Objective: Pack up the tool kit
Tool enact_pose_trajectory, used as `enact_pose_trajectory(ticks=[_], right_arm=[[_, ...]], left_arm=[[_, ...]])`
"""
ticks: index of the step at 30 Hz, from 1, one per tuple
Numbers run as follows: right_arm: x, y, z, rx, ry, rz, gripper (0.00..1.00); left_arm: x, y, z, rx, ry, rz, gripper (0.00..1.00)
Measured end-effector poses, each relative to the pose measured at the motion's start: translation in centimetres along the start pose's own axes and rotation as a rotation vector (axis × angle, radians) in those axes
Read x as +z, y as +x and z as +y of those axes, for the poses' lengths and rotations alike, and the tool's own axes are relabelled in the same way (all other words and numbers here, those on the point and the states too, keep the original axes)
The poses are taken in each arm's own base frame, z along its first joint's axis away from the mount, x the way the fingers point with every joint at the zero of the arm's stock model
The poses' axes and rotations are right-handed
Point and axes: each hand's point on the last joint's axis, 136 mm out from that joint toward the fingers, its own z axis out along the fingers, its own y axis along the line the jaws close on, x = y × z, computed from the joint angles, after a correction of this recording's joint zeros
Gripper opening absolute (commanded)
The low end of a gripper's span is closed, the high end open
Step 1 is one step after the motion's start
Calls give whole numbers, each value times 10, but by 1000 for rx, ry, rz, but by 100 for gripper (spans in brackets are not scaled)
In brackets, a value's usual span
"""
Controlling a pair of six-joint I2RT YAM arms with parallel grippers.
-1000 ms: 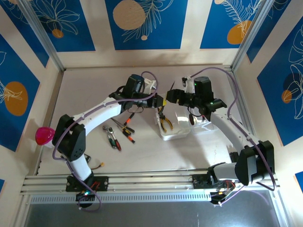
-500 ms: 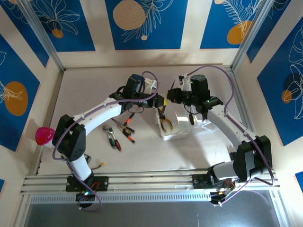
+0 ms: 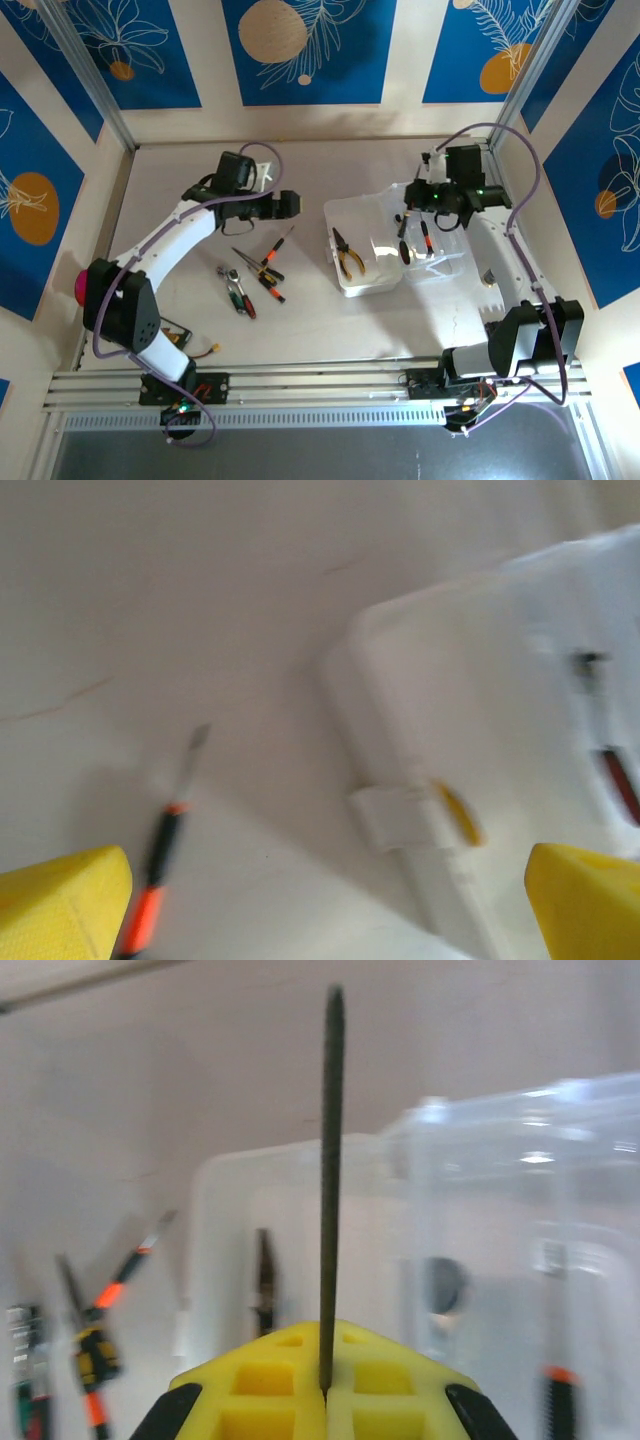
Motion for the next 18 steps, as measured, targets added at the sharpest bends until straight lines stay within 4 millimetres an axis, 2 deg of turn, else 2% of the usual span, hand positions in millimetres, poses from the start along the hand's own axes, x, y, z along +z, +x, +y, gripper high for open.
enact_pose_trajectory(ticks=[3,6,12,18], right_arm=[[-9,4,-27,-14,118,28,0],[-17,2,-49,-28,225,59,0],[-16,-17,-74,-100,378,120,0],[3,3,-89,-185,465,264,0]], left_arm=[[5,26,31,-29,-95,70,100],[8,43,42,-31,-133,120,100],[9,46,46,-28,-146,128,100],[9,46,46,-27,-146,127,100]])
